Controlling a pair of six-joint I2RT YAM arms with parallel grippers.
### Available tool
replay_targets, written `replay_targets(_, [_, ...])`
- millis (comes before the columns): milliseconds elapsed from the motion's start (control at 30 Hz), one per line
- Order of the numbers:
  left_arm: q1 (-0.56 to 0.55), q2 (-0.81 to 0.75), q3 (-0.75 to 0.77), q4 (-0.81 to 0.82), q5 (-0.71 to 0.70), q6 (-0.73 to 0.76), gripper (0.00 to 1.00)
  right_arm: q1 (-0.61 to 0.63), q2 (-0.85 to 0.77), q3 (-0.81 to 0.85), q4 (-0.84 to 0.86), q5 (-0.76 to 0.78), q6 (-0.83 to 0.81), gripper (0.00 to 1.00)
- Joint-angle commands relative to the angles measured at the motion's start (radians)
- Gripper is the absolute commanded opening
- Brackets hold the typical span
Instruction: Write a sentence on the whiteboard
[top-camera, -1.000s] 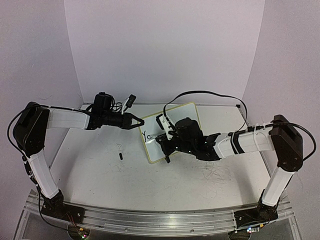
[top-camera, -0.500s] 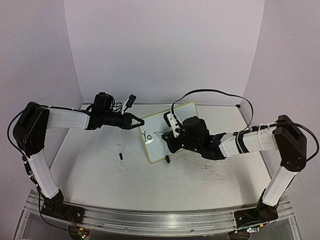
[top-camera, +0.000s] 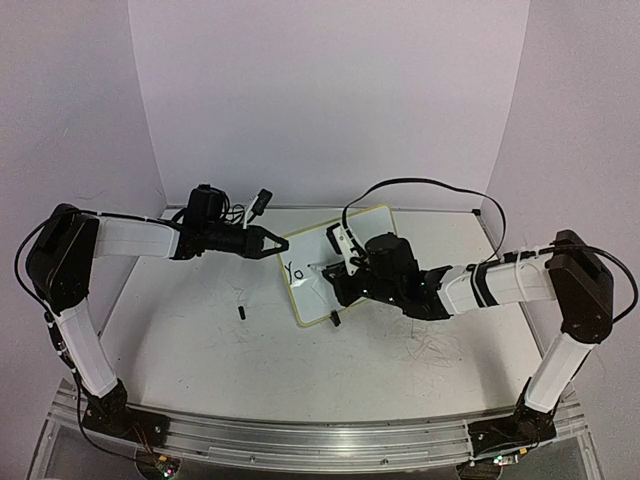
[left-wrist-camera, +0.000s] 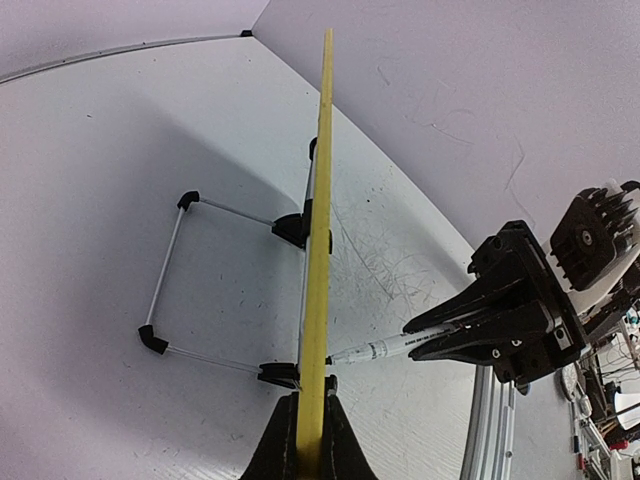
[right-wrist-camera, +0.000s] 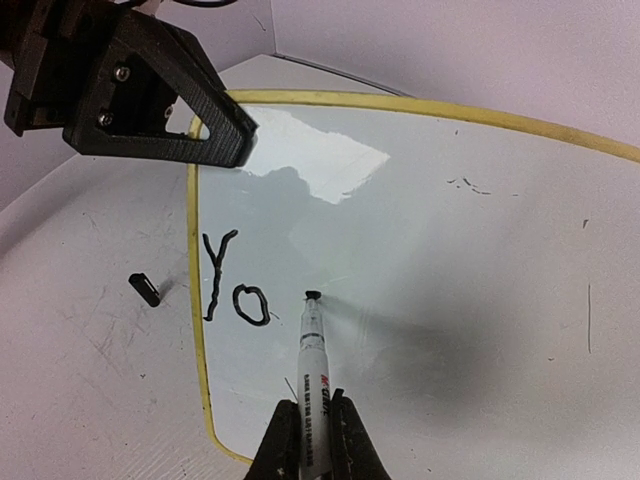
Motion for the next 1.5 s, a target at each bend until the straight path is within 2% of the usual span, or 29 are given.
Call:
replay_targets(0, [0.008,-0.026,-0.022,-0.041,-0.017,0.017,0.00,0.003,-0.004,0.026,0.029,-0.023,0.004,0.00])
replay_targets(833, [0.008,-0.026,-0.019,-0.042,-0.018,0.017,0.00,0.022,0.021,0.016,-0.042,-0.010,0.015,0.00])
replay_targets(967, [0.008,-0.028,-0.021,-0.041,-0.017,0.017,0.00,0.022,0.014,0.012,-0.047,0.040,0.019,0.00])
replay_targets(1467, [0.008,-0.027,-0.021,-0.041,-0.013,0.016,0.00,0.003,-0.024,-0.002,0.020,0.088,0.039,0.00])
